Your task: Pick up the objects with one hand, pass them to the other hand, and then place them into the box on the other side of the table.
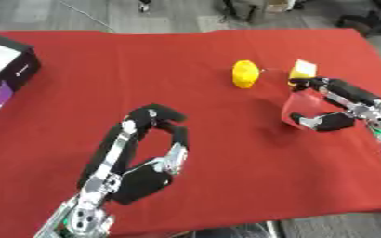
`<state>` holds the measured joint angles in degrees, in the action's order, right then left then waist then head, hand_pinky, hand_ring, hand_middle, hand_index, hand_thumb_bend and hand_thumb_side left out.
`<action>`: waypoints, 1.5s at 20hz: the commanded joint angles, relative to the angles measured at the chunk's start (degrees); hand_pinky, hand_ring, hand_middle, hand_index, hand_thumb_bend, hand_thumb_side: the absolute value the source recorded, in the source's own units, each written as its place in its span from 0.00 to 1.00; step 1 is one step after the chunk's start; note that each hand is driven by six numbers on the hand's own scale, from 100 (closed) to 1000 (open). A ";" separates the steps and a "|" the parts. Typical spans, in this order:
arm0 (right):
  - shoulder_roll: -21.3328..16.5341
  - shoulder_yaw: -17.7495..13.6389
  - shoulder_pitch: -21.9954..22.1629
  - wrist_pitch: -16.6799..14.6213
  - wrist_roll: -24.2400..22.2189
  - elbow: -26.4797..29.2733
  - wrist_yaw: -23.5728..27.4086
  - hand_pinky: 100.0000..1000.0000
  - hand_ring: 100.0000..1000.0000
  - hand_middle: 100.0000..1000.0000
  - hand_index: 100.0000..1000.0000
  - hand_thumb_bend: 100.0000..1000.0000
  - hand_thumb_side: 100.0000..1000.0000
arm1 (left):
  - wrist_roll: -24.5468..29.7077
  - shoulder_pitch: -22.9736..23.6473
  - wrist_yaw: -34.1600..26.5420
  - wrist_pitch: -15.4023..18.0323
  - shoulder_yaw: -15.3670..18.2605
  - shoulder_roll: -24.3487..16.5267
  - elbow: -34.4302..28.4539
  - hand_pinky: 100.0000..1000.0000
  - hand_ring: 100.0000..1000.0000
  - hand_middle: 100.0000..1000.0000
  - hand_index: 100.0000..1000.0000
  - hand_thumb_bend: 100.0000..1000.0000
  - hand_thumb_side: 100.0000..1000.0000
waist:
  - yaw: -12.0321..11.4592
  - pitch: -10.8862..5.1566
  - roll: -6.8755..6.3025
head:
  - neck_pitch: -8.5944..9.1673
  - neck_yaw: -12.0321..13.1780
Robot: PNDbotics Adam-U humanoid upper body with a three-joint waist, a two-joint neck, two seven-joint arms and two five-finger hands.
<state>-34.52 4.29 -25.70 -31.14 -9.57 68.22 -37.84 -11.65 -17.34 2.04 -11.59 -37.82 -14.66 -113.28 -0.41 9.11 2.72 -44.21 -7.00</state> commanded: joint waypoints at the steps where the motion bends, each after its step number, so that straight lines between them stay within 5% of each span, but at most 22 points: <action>1: -1.70 -1.18 -0.55 0.32 2.37 1.40 1.15 0.91 0.81 0.75 0.98 0.18 0.57 | -0.06 -0.34 0.12 0.06 0.24 -0.07 -1.32 0.90 0.57 0.61 0.66 0.00 0.30 | 0.08 -0.66 -0.02 | 0.09 -0.19; 30: -0.16 -1.15 -0.10 1.48 0.61 -4.93 -2.96 0.90 0.79 0.70 0.97 0.17 0.63 | -0.02 -0.34 0.19 -0.01 0.25 -0.05 -1.32 0.90 0.57 0.61 0.66 0.00 0.31 | -0.06 -0.47 -0.08 | 0.09 -0.14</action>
<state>-33.83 2.93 -25.52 -29.75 -8.55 63.24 -39.88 -11.63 -17.33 2.07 -11.61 -37.82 -14.66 -113.28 -0.44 9.12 2.61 -44.21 -7.13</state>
